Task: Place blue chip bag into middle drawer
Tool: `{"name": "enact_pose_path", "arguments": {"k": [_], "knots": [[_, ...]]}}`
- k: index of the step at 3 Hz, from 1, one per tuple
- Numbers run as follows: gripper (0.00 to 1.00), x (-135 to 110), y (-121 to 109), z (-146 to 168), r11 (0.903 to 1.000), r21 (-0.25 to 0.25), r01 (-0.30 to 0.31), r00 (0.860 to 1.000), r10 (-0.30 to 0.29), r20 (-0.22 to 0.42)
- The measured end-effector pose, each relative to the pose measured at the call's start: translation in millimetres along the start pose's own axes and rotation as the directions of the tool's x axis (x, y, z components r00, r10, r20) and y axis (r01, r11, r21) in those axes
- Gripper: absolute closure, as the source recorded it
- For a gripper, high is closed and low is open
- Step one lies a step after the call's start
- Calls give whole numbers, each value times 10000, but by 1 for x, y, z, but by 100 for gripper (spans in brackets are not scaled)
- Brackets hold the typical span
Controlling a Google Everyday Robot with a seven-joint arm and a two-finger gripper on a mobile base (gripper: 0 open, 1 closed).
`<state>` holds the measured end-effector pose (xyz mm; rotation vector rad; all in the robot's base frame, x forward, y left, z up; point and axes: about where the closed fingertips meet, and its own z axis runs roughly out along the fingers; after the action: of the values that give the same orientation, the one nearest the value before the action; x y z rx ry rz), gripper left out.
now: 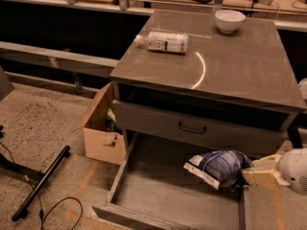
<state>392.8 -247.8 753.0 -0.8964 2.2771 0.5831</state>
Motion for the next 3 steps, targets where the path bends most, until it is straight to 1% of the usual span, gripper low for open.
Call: {"name": "enact_pose_path", "arguments": {"k": [1,2,3], "knots": [[100,7,11,43,9986,-287,454,9979,-440,481],[100,7,12,43,9986,-288,453,9979,-439,479],[100,13,3,51,9988,228,426,9981,-436,446]]}}
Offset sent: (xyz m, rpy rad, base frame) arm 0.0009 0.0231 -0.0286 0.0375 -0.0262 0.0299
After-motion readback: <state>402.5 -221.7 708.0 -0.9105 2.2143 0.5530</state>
